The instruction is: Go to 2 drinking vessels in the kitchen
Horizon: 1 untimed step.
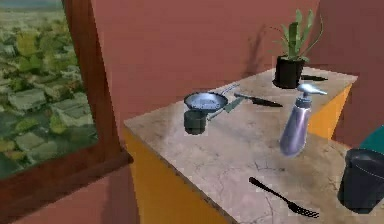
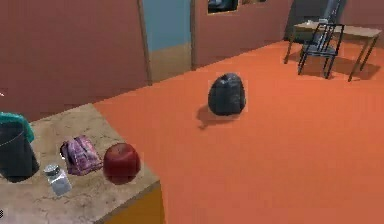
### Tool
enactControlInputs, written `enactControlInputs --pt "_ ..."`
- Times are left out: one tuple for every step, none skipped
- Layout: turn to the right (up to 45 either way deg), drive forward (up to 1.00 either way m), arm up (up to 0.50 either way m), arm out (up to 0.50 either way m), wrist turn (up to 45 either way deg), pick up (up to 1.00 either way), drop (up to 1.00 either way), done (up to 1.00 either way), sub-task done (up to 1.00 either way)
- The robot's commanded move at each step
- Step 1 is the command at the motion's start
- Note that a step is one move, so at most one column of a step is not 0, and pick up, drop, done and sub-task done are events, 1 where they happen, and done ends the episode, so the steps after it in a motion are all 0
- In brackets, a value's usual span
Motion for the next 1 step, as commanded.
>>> enactControlInputs --pt "0.0 0.0 0.0 0.0 0.0 0.0 0.0 1.0 0.0"
